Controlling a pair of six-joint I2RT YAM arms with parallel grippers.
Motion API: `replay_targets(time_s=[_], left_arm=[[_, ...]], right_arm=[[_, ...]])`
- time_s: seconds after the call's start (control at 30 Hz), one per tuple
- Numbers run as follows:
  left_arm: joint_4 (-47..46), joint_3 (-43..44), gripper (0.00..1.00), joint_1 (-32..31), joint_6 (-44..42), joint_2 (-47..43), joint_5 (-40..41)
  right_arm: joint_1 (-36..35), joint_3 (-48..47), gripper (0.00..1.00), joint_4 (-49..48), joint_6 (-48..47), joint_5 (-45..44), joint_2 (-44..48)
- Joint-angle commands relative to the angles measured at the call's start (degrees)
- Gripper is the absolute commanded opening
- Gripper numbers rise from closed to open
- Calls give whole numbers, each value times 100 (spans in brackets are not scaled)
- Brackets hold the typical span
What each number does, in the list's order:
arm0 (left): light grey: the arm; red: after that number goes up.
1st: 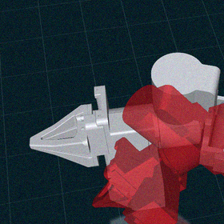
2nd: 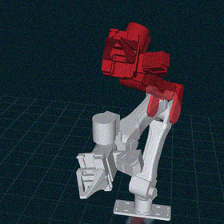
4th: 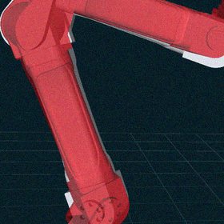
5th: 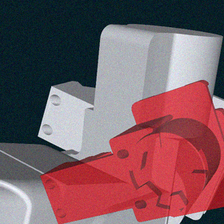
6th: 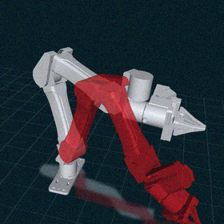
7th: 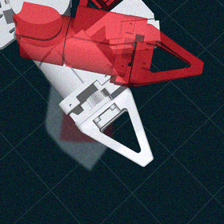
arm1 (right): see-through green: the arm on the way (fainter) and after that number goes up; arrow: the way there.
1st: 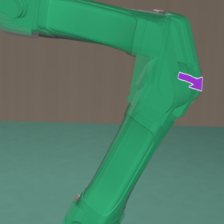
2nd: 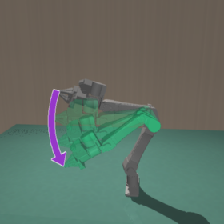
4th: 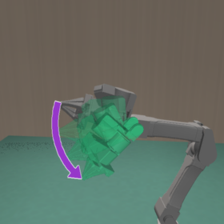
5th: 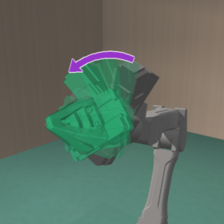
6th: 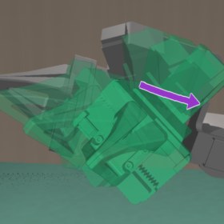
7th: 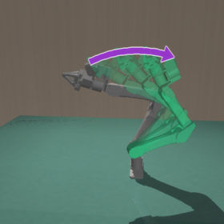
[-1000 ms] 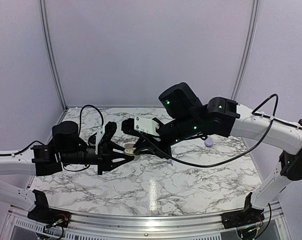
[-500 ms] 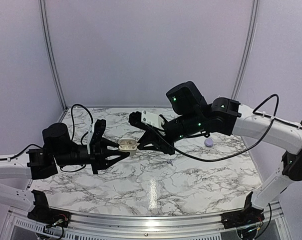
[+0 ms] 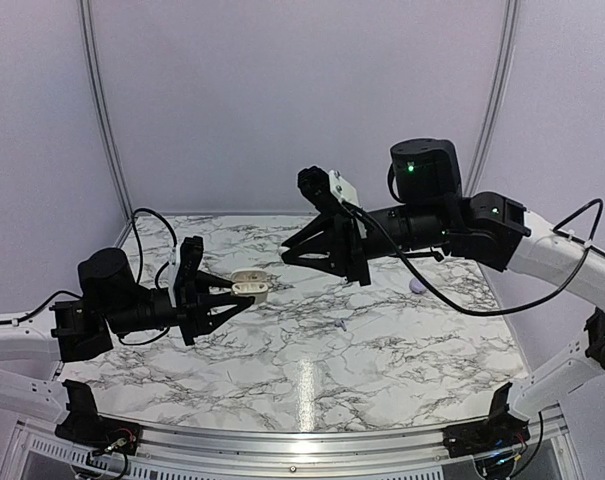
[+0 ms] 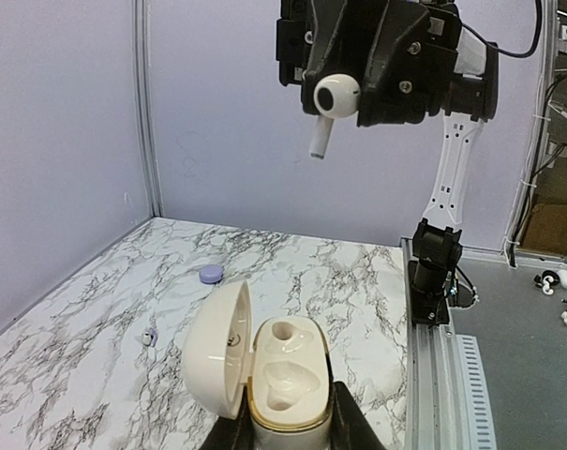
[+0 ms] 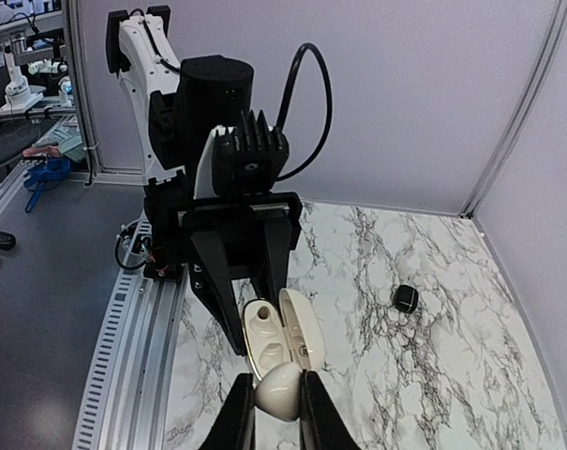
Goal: Insert the wireless bluetooth earbuds into the charging case
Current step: Pick up the right earbud from the right side groove of the charging case, then insert the right earbud into the right side groove of the charging case.
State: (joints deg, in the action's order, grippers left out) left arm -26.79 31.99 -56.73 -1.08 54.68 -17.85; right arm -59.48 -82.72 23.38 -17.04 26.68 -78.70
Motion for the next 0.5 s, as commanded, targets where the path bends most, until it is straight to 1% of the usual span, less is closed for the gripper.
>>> replay_targets(time_s=[0.0, 0.2, 0.33, 0.47], left_arm=[[-342, 3, 0, -5, -92, -80, 203], [-430, -12, 0, -9, -161, -79, 313], [-476, -25, 0, -5, -206, -63, 300], [-500, -27, 0, -14, -253, -36, 273]], right_arm=[[23, 230, 7, -709, 583, 324, 49], [16, 647, 7, -1444, 1138, 220, 52], [7, 785, 7, -1745, 1350, 222, 3], [-2, 803, 7, -1833, 1443, 270, -111]])
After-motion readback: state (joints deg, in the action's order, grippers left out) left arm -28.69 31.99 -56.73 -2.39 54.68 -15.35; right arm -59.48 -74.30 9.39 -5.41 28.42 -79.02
